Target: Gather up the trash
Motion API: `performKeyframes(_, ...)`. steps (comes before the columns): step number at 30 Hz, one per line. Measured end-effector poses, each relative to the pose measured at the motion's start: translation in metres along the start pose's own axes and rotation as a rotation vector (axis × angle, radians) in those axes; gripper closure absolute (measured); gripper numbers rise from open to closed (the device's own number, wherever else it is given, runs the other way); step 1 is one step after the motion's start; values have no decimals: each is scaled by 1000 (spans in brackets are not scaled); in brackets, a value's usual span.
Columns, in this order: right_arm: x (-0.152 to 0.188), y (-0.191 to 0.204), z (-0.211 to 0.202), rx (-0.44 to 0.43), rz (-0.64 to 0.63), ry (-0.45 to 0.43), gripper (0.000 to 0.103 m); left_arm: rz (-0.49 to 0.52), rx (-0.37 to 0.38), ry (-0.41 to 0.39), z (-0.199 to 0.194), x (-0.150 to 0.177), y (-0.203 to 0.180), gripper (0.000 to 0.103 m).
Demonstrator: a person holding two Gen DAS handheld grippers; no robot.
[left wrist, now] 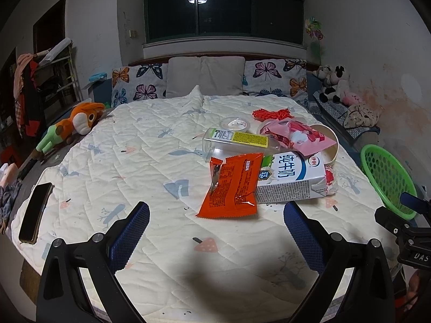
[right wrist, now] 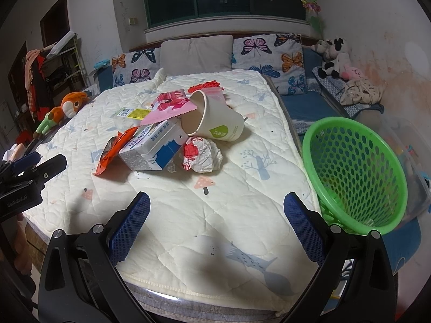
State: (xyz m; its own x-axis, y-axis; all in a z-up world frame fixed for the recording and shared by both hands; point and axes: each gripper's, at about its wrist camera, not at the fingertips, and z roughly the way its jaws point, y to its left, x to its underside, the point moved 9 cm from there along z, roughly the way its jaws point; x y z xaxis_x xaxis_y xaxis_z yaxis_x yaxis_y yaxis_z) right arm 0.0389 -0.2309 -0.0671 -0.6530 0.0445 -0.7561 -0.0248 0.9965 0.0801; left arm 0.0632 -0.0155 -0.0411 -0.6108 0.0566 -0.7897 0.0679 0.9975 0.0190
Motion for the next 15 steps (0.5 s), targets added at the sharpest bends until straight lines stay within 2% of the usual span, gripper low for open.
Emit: performKeyframes(15, -9, 2, 10, -10, -6, 15, 4, 4, -1, 19, 9, -2, -7, 6)
